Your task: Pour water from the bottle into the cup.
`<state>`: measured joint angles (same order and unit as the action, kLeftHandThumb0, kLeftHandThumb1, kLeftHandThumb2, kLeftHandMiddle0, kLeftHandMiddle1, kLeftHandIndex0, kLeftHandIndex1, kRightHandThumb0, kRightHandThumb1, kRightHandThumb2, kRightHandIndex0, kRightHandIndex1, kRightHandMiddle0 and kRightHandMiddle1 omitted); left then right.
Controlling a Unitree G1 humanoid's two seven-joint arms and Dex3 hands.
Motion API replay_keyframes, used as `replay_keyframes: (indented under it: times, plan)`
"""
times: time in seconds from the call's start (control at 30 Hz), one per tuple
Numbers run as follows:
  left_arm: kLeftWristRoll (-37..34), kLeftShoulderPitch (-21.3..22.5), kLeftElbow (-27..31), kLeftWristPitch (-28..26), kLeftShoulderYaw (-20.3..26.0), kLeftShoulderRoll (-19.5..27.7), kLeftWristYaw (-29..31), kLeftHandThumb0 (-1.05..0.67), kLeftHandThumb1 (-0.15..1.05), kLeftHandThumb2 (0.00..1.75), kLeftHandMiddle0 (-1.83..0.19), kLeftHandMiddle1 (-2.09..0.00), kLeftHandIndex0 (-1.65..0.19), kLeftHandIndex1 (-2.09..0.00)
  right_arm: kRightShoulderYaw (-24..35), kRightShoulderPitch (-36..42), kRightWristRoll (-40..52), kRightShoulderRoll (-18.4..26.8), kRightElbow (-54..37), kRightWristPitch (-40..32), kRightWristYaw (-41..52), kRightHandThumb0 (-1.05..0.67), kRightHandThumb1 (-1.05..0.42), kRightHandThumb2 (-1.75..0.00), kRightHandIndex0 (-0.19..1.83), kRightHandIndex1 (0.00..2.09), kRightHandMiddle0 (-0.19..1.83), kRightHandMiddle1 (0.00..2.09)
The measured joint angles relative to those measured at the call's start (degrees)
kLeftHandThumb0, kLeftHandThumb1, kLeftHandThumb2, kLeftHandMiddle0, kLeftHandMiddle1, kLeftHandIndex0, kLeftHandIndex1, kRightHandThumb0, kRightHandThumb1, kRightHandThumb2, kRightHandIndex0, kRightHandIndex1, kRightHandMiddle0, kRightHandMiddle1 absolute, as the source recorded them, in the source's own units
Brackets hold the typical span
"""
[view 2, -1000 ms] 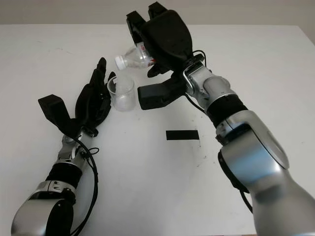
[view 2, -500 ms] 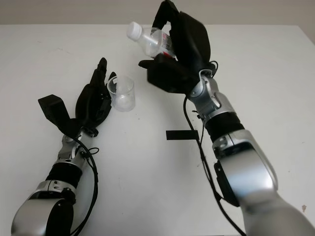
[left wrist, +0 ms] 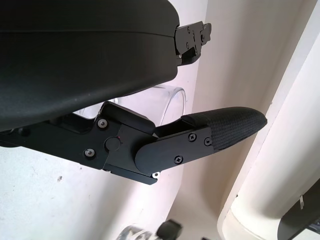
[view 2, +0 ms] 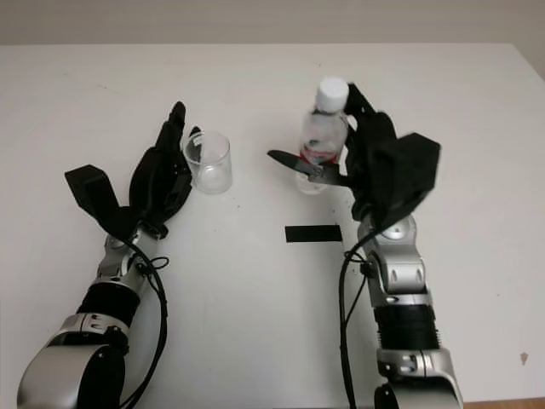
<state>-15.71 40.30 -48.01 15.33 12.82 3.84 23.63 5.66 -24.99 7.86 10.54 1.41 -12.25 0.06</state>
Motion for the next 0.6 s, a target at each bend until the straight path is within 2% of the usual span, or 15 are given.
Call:
replay_keyframes:
  times: [0.3, 0.47, 0.6]
  plan:
    - [0.2, -0.7, 1.1, -0.6, -0.1, 0.0, 0.0, -0.83, 1.05, 0.73, 0.19, 0.00, 0.19, 0.00, 1.1, 4.6, -0.7, 1.6, -6.7, -7.1, 1.9, -0.35, -1.05, -0.18, 1.05, 2.09, 0.83, 2.09]
    - [0.2, -1.0, 1.4, -0.6, -0.1, 0.0, 0.1, -0.82, 1.05, 0.72, 0.19, 0.00, 0.19, 0.00, 0.9, 4.7, -2.2, 1.7, -6.9, -9.0, 1.8, -0.38, -1.05, -0.16, 1.08, 2.09, 0.83, 2.09]
    - [0.2, -1.3, 1.9, -0.9, -0.1, 0.0, 0.1, -0.82, 1.05, 0.72, 0.19, 0.00, 0.19, 0.00, 0.6, 4.7, -3.1, 1.2, -6.9, -8.9, 1.8, -0.37, -1.05, -0.18, 1.22, 2.09, 0.93, 2.09]
